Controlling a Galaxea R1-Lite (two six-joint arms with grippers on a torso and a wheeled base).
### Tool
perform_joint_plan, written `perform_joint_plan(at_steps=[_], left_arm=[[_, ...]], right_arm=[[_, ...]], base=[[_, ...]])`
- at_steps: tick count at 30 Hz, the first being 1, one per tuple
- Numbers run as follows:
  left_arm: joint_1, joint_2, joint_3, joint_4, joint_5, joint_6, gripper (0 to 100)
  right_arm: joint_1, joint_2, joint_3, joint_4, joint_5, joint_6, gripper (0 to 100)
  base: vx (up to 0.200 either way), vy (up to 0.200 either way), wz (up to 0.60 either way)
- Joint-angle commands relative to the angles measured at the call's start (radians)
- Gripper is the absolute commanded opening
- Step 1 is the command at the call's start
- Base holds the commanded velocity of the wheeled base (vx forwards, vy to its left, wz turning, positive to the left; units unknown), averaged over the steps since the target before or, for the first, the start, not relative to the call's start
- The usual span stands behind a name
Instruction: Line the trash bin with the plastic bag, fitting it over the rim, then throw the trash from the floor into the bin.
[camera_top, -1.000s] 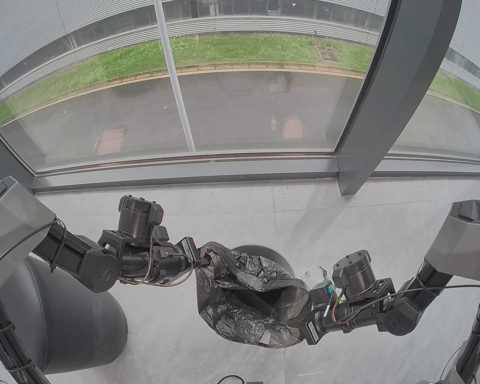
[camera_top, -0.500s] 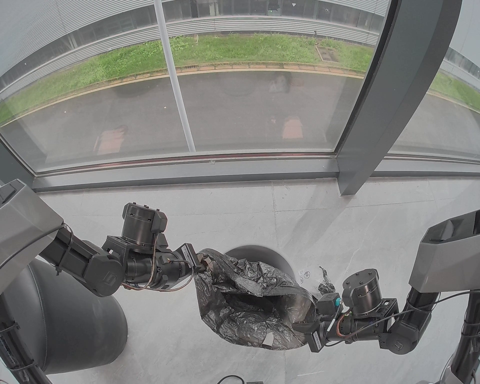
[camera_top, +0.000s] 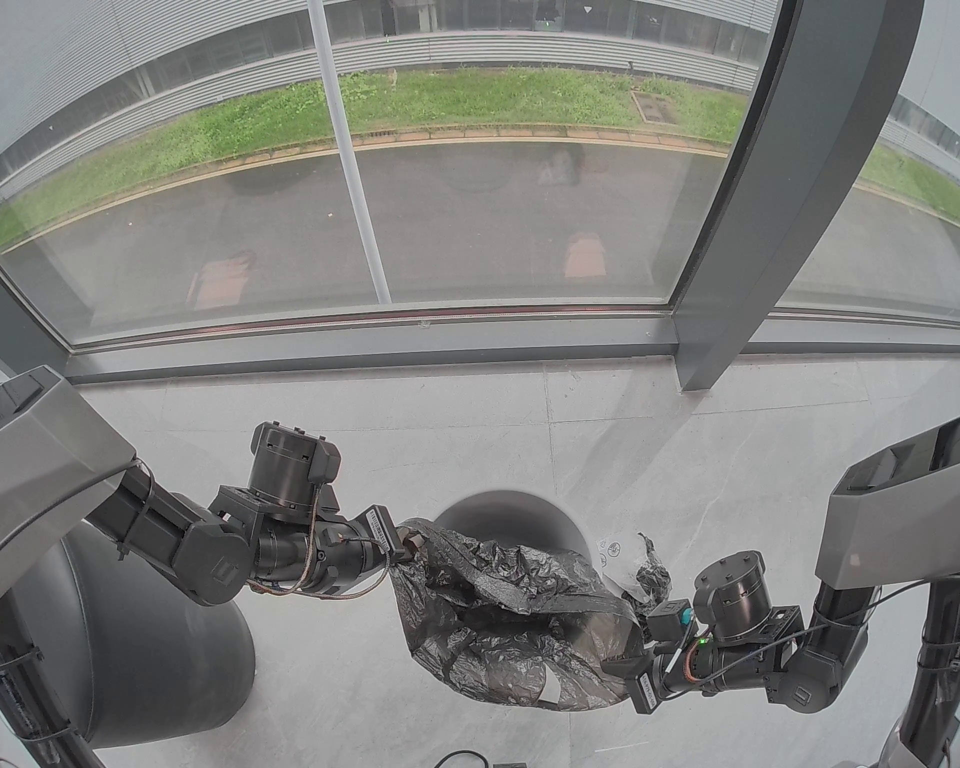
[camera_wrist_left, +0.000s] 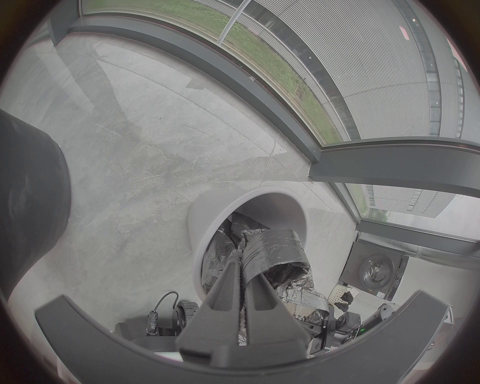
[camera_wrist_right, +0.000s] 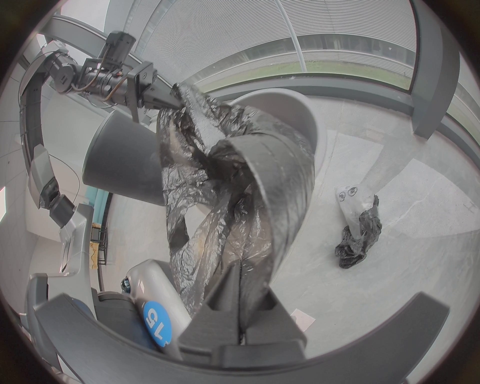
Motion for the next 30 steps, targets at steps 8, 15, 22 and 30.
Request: perform_joint_plan(at_steps=[8, 15, 22, 30], left_arm=[[0.000, 0.007, 0.002, -0.001, -0.006, -0.002, 0], [-0.005, 0.007, 0.003, -0.001, -0.009, -0.002, 0], [-0.008, 0.009, 0.000, -0.001, -0.012, -0.002, 0], [-0.014, 0.006, -0.003, -0.001, -0.012, -0.002, 0]], right_arm=[[-0.027, 0.005, 0.035, -0.040, -0.035, -0.003, 0], [-0.027, 0.008, 0.042, -0.040, -0.051, -0.012, 100], [-0.049, 0.013, 0.042, -0.043, -0.051, -0.010, 100], [-0.052, -0.038, 0.019, -0.124, -0.097, -0.023, 100]], base=[[0.000, 0.000, 0.00], [0.000, 0.000, 0.00], [0.000, 0.000, 0.00], [0.000, 0.000, 0.00]])
